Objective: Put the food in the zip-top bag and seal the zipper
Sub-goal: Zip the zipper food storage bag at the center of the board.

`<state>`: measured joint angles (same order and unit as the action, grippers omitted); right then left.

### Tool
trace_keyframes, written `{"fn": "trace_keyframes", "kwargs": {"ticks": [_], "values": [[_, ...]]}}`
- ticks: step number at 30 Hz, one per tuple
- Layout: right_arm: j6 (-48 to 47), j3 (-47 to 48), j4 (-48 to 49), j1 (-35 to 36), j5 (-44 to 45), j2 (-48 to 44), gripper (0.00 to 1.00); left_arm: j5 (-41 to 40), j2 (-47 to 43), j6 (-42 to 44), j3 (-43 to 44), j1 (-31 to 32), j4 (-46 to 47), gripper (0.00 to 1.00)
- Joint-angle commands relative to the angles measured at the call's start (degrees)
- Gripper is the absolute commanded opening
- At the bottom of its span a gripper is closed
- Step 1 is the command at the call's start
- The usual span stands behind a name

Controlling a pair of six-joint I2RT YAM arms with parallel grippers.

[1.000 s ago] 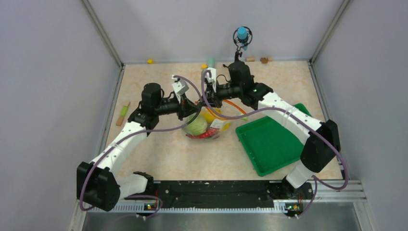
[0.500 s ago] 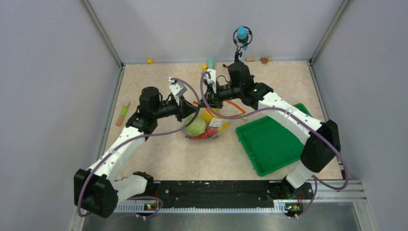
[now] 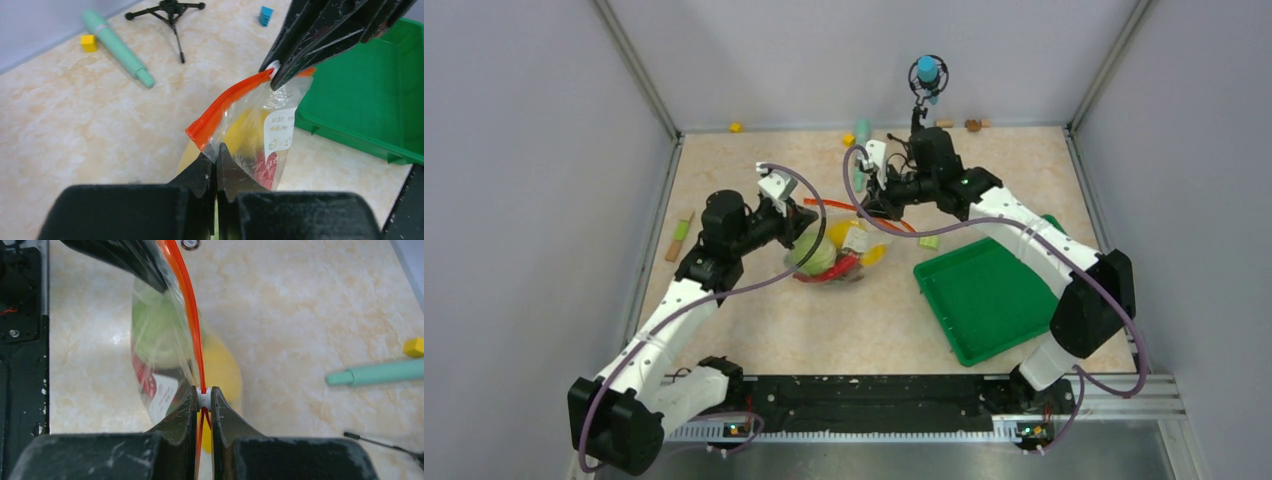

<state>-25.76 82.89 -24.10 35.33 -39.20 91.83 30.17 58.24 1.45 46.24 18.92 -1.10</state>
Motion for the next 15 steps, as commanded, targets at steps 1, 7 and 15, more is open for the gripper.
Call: {"fn": "trace_keyframes", "kwargs": {"ticks": [1,7,15], "values": [[-1.8,-1.13,-4.68,-4.11,9.1,-3.93,0.0,-13.01,-3.26,1.37,-0.22,-2.18,1.83,0.0],[-1.18,-3.24,-4.82,-5.71,13.69,-5.43,0.0,-20.29,-4.51,1.31,-0.83,-2.38,1.84,0.0],[0.45,-6.39,-4.8,-6.98,18.17,-7.88,0.0,-29.04,-5.1,-0.19,-0.12,-2.5,1.37,0.0]]}}
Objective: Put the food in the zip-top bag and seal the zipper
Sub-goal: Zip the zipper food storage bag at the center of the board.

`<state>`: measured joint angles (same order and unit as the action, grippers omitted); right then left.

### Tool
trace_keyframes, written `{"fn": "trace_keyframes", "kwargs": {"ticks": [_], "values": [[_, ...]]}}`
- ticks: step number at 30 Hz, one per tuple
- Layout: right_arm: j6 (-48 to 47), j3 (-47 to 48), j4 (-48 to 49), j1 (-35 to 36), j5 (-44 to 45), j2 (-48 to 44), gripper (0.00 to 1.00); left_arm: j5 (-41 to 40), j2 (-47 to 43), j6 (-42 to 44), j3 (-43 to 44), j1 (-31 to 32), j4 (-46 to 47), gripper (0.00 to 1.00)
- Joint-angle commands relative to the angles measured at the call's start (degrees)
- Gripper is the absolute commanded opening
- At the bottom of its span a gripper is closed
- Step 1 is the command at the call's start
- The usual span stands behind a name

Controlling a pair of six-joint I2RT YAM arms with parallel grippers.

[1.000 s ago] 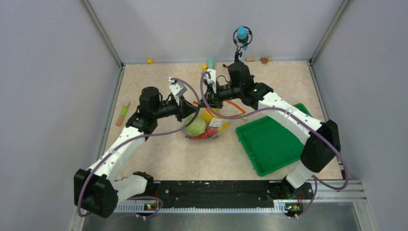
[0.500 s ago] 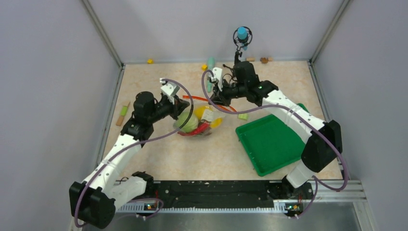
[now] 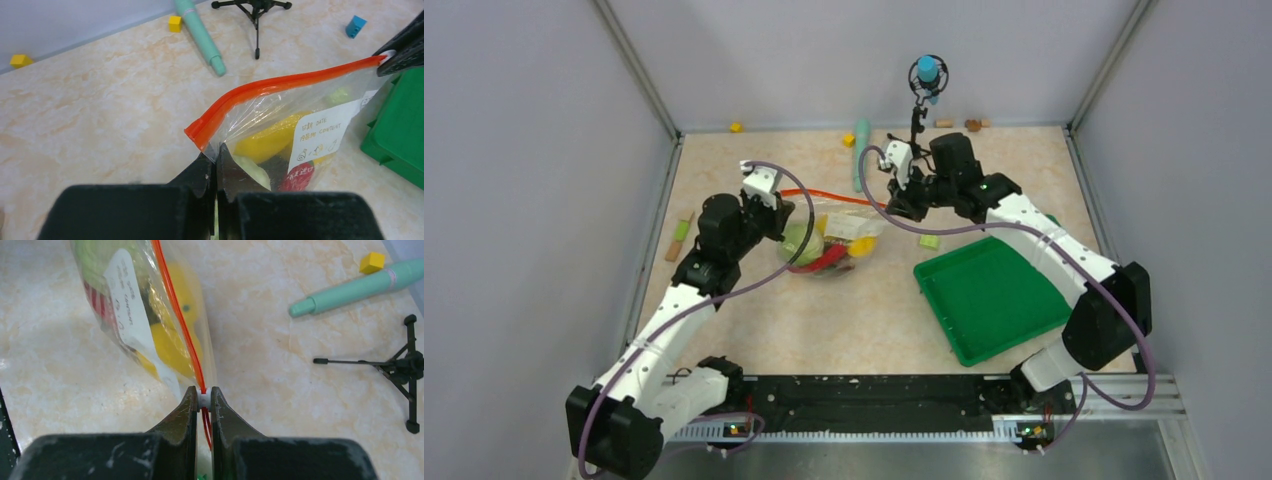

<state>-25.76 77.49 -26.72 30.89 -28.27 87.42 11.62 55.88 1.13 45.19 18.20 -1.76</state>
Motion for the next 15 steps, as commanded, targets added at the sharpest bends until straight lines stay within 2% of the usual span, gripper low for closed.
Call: {"fn": "trace_keyframes", "kwargs": {"ticks": [1,7,15], "values": [[0.68,-1.19,-2.3,-2.78,7.67,-3.56,0.0,-10.98,-2.8,-0.09,1.02,-1.82,1.99,0.0],[2.17,-2.35,-3.42,-3.64,9.04,-4.84,0.0,-15.59,-3.42,-0.95,0.55,-2.02,2.24,0.0],[3.84,-3.56,-2.56,-3.82,7.23,-6.61,0.0,-17.87,-3.49,-5.09,1.47,-2.11,1.94,0.0]]}}
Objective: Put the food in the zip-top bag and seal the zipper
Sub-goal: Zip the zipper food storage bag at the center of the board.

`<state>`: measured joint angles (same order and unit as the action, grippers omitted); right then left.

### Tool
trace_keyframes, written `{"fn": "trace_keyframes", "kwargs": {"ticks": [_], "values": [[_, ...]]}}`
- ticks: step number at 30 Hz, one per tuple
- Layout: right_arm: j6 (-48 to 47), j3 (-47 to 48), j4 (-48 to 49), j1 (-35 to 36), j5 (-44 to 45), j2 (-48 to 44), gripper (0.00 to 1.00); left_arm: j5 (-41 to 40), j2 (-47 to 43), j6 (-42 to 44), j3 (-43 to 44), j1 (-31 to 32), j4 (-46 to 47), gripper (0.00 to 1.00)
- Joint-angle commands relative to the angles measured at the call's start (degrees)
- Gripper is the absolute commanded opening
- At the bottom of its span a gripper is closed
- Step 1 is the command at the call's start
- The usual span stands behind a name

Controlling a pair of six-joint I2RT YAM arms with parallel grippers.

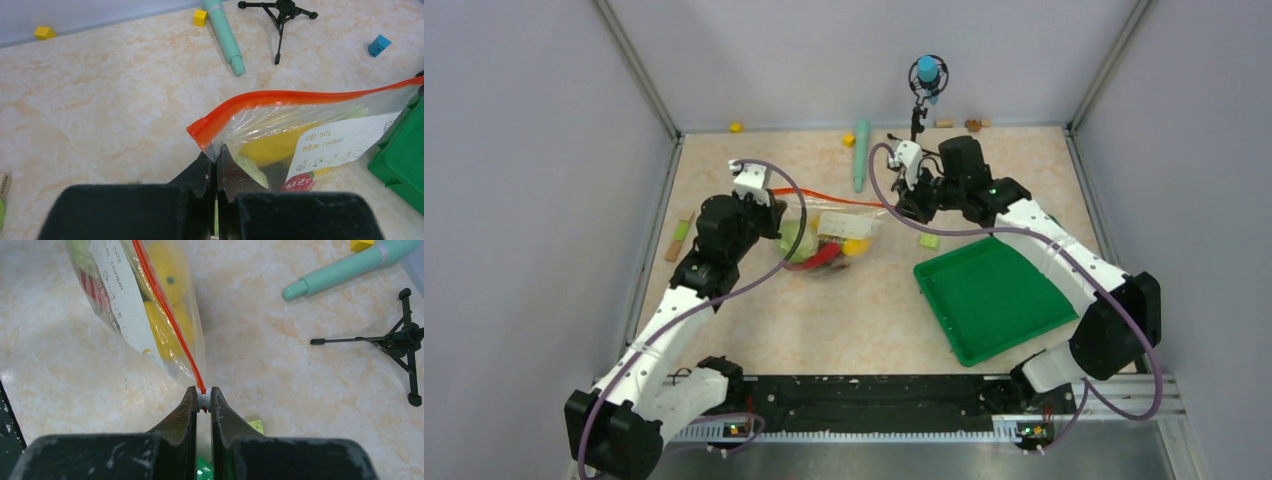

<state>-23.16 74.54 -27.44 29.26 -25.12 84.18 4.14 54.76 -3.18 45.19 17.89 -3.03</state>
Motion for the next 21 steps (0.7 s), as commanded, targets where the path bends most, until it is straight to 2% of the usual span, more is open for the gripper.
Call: {"fn": "trace_keyframes", "kwargs": {"ticks": [1,6,11,13,18,21], "values": [[1.83,-0.34,-2.04,-2.19,3.74,-3.42,0.0,-10.49,-2.44,-1.0,1.92,-1.81,3.2,0.0],[4.92,0.48,-3.45,-2.17,-2.3,-4.41,0.0,-8.05,-3.05,-4.95,7.36,-1.87,-7.14,0.0],[11.68,-1.7,-1.77,-2.1,-19.15,-5.6,0.0,-0.17,-5.18,-12.81,8.72,-1.82,-15.04,0.0],[13.62,-4.47,-2.46,-2.1,-24.09,-7.16,0.0,3.18,-9.26,-16.8,9.65,-1.81,-20.73,0.0],[13.62,-8.0,-4.78,-2.09,-27.16,-10.68,0.0,2.75,-15.11,-21.04,9.17,-1.8,-26.82,0.0],[14.2,-9.55,-4.37,-2.09,-26.51,-10.34,0.0,1.25,-15.16,-23.81,6.99,-1.77,-24.23,0.0]]}}
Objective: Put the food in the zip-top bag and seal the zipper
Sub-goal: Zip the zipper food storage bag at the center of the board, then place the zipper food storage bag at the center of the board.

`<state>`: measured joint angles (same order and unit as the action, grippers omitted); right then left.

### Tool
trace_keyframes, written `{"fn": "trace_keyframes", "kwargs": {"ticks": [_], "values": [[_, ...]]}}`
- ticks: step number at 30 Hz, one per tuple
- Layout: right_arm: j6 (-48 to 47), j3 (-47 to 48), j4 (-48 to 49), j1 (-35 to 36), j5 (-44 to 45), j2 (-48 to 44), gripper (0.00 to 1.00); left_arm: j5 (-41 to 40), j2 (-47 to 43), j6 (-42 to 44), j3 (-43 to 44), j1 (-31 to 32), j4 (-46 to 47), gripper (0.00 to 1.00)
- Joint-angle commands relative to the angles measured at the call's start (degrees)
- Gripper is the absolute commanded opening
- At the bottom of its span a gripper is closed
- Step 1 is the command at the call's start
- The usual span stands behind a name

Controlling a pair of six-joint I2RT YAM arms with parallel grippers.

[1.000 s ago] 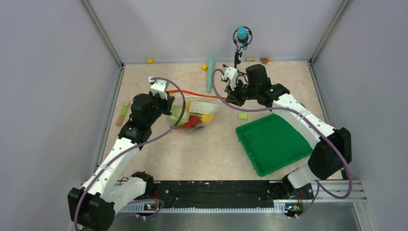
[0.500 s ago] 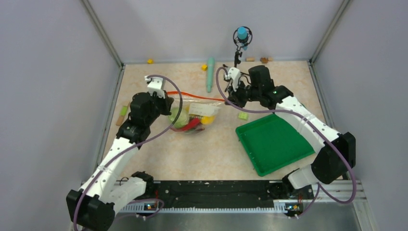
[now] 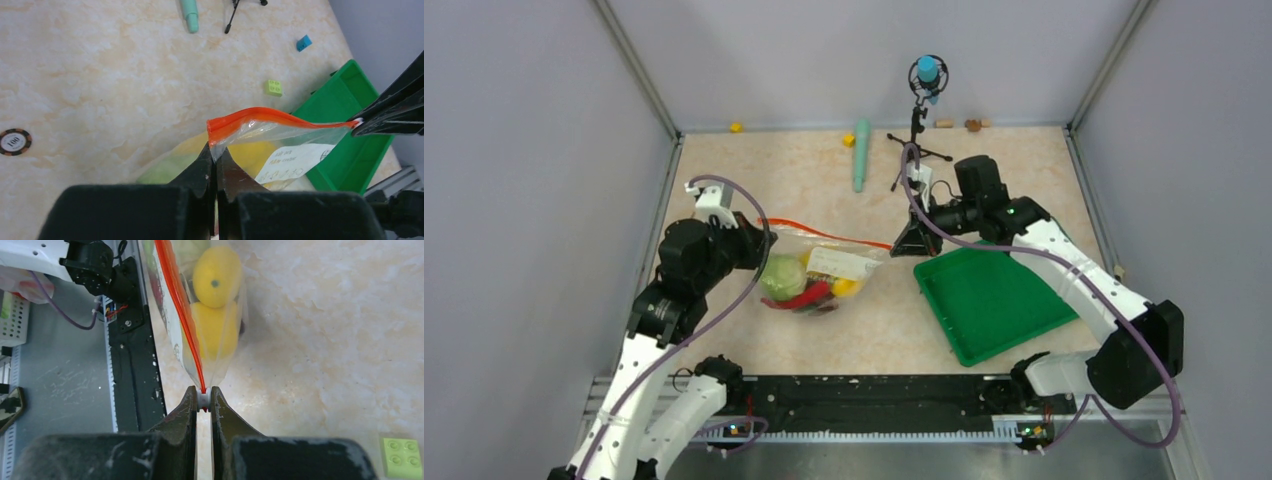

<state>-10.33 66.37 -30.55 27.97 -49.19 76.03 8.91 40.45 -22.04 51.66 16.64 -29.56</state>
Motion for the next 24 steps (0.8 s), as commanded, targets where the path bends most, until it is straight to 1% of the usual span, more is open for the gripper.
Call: {"fn": "trace_keyframes", "kwargs": {"ticks": [1,3,5,6,8,10,11,13,16,17,18,19,20,21,22,24], "values": [[1.54,-2.23,-0.55,-0.81,0.04,-1.72,0.0,-4.15,0.2,-6.79,-0.93,-0.56,4.54,0.0],[2.44,-3.88,2.58,-0.78,7.54,-0.56,0.0,-5.01,3.68,-10.12,-3.36,-0.57,9.27,0.0],[5.05,-5.64,7.43,-0.78,16.46,0.67,0.02,-5.02,9.58,-11.75,-3.88,-0.56,11.65,0.0],[6.27,-6.12,9.44,-0.83,19.58,1.61,0.02,-5.44,12.47,-12.28,-3.4,-0.56,12.09,0.01],[7.33,-6.41,12.5,-0.88,23.52,3.62,0.03,-6.02,17.65,-12.37,-1.16,-0.56,11.71,0.04],[7.98,-5.67,14.59,-0.9,26.6,5.69,0.08,-7.84,21.79,-12.71,1.71,-0.63,9.34,0.05],[8.6,-5.51,15.7,-0.9,28.59,6.44,0.12,-8.26,23.48,-12.38,2.71,-0.64,8.7,0.06],[10.81,-5.55,18.14,-0.9,34.41,7.9,0.2,-10.61,25.95,-11.47,3.51,-0.63,9.53,0.16],[13.87,-5.0,20.72,-0.96,41.0,10.55,0.22,-10.57,29.12,-10.59,3.72,-0.58,13.59,0.2],[14.45,-4.45,20.96,-0.97,43.39,11.48,0.22,-10.34,30.09,-10.57,4.04,-0.61,14.66,0.24],[15.25,-3.86,21.11,-1.05,45.7,12.43,0.23,-10.51,31.05,-10.57,4.43,-0.64,15.51,0.35],[16.31,-3.39,21.35,-1.06,47.75,13.17,0.25,-10.98,31.95,-10.88,4.92,-0.71,16.01,0.53],[17.08,-2.97,21.54,-1.07,48.78,14.04,0.27,-11.75,32.8,-11.13,5.56,-0.8,15.91,0.76],[17.53,-2.62,21.77,-1.14,50.2,14.76,0.28,-11.95,33.58,-10.81,6.34,-0.96,15.56,0.93],[17.86,-2.18,21.7,-1.09,50.43,15.3,0.3,-12.28,34.17,-10.36,7.19,-1.07,15.03,0.96],[18.04,-1.59,21.23,-1.15,50.17,15.89,0.36,-14.63,34.74,-10.11,8.93,-1.26,12.91,0.96]]}}
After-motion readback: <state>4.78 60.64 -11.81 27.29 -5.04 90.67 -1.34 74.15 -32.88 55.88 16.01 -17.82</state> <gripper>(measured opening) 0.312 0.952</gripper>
